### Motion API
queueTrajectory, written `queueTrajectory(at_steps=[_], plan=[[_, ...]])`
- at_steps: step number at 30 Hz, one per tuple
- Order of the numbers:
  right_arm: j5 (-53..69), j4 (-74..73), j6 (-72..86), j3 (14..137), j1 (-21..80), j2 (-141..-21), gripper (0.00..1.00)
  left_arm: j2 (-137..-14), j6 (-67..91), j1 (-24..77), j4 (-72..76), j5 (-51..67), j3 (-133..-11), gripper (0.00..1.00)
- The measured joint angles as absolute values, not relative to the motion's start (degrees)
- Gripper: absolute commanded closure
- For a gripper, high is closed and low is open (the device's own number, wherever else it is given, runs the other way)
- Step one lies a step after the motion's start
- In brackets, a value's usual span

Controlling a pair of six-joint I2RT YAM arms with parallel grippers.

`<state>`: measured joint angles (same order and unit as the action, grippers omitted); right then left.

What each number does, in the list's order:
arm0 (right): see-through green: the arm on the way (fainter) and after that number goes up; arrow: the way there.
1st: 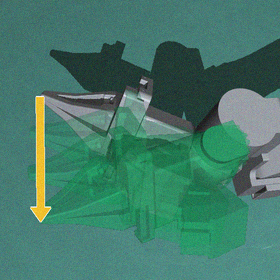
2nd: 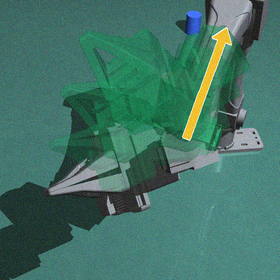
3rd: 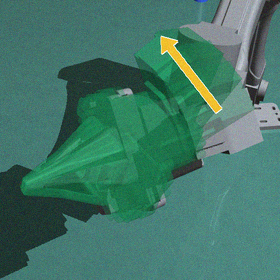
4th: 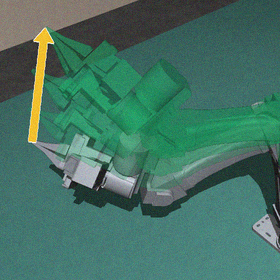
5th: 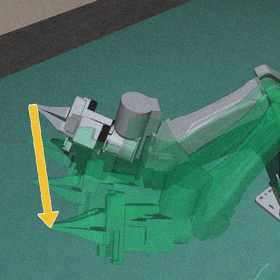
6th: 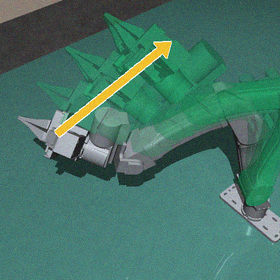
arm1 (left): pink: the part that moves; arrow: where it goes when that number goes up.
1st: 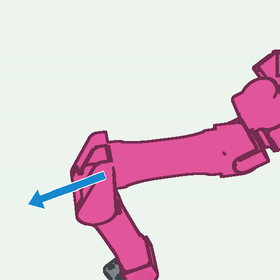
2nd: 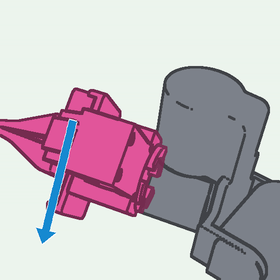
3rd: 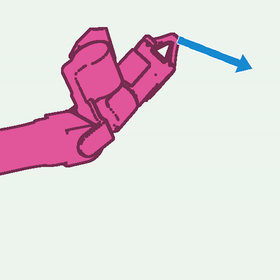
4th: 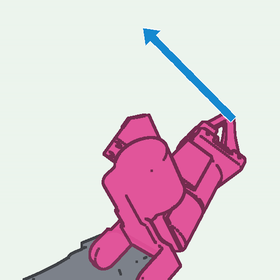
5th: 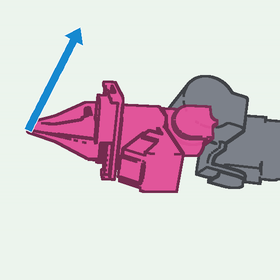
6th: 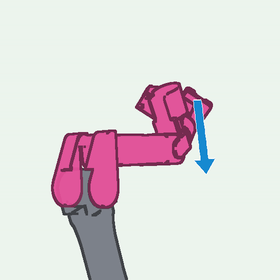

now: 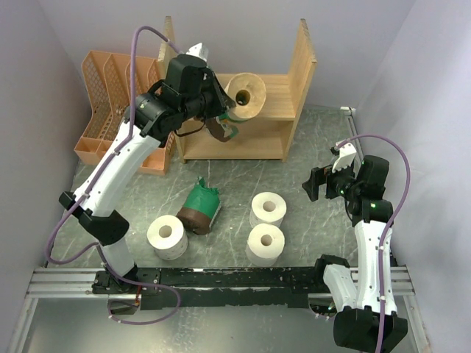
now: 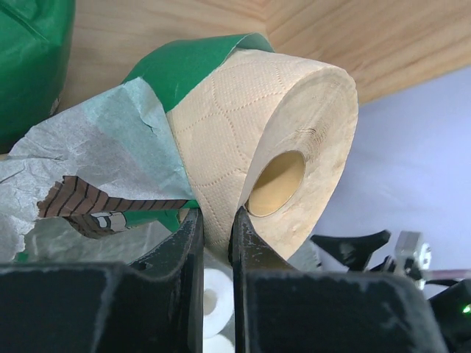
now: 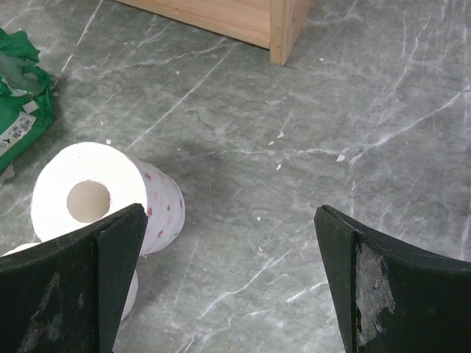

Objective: Place and organize the paper towels onto the shelf

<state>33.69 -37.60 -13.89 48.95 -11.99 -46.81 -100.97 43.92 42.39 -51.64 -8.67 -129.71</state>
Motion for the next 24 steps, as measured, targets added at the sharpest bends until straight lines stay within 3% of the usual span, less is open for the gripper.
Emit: queueTrajectory(at_steps=[21,24], plan=[[33.7,-37.6,-13.9,48.9,-12.0,-47.2,0.00,-110.9,56.6,35.3,-45.4,-3.2,-133.0,0.93],[33.7,-37.6,-13.9,48.9,-12.0,-47.4,0.00,-111.7,56.9,34.7,-45.7,-2.4,-134.3,0.87]])
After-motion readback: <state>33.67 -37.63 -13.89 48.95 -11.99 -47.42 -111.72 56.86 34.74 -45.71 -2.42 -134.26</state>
